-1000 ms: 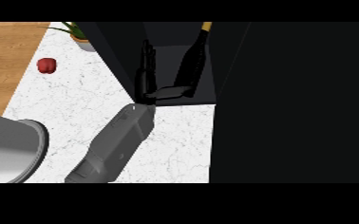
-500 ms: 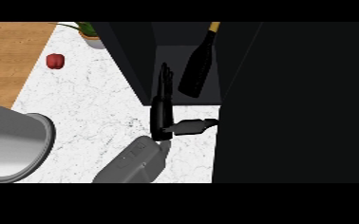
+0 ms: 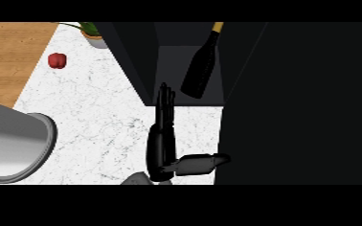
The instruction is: Pick up the wine, place it into the cabinet and close the cabinet
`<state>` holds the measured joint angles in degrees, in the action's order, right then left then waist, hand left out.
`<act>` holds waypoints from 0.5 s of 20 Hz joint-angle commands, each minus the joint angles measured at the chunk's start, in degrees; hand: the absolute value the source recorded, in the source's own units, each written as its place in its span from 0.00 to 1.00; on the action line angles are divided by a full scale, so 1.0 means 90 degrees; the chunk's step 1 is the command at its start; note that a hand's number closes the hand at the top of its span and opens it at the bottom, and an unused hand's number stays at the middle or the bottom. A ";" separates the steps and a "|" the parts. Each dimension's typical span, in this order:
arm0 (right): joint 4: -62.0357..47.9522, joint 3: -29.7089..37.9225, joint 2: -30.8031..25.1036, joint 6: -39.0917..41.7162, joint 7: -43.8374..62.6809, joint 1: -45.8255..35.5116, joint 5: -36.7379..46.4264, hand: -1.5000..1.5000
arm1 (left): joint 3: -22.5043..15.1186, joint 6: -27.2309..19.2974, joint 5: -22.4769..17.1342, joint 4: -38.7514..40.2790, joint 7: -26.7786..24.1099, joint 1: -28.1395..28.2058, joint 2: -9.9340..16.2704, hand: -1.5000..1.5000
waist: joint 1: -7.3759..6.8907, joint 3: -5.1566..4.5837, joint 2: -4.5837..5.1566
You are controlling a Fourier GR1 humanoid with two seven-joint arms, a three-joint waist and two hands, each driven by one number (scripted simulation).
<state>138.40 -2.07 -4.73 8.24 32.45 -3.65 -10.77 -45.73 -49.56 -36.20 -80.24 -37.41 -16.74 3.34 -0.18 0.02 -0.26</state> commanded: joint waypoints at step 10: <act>0.0677 -0.0086 -0.0031 0.0260 0.0473 0.0499 -0.0829 0.00 | -0.0544 0.0082 0.0674 -0.2545 0.0020 0.2052 0.1262 0.00 | 0.0015 0.0000 0.0002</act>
<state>138.88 -2.24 -5.57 9.35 35.11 -3.47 -11.29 -49.33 -51.10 -30.73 -97.32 -36.18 -3.60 10.39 -0.05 0.01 -0.22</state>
